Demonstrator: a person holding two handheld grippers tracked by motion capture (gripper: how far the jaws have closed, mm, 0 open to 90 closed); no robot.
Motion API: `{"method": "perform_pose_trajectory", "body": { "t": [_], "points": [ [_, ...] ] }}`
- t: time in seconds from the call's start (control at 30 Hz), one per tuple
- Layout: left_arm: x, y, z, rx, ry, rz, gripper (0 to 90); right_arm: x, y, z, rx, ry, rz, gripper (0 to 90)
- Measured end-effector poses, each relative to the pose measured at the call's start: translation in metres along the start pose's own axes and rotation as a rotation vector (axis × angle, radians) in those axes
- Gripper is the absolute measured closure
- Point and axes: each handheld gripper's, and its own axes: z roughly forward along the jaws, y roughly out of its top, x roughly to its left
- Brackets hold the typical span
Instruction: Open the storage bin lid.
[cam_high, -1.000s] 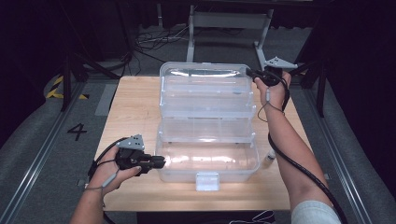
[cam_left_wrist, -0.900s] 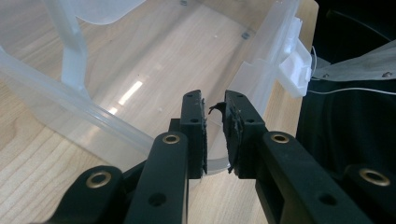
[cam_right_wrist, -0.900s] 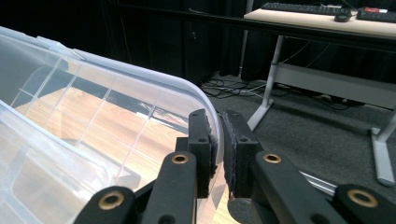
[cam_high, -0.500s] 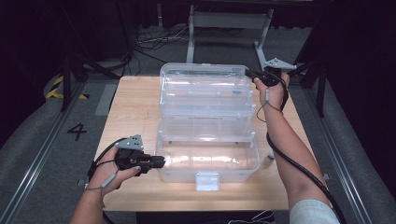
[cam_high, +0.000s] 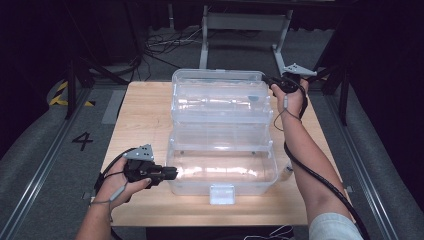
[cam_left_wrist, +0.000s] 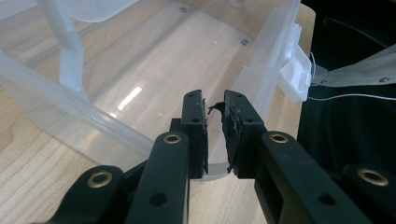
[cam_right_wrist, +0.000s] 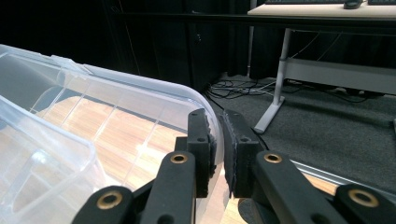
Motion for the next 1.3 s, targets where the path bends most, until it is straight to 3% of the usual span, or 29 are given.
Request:
{"method": "perform_pose_trajectory", "body": {
  "t": [0.13,1.3],
  "points": [
    [0.000,0.000,0.000,-0.001,-0.001,0.000,79.1,-0.002,-0.003,0.001,-0.008,0.012,0.024,82.7],
    [0.002,-0.002,0.002,-0.019,-0.018,-0.011,77.8,-0.009,-0.017,0.014,0.032,0.004,0.031,82.0]
  ]
}}
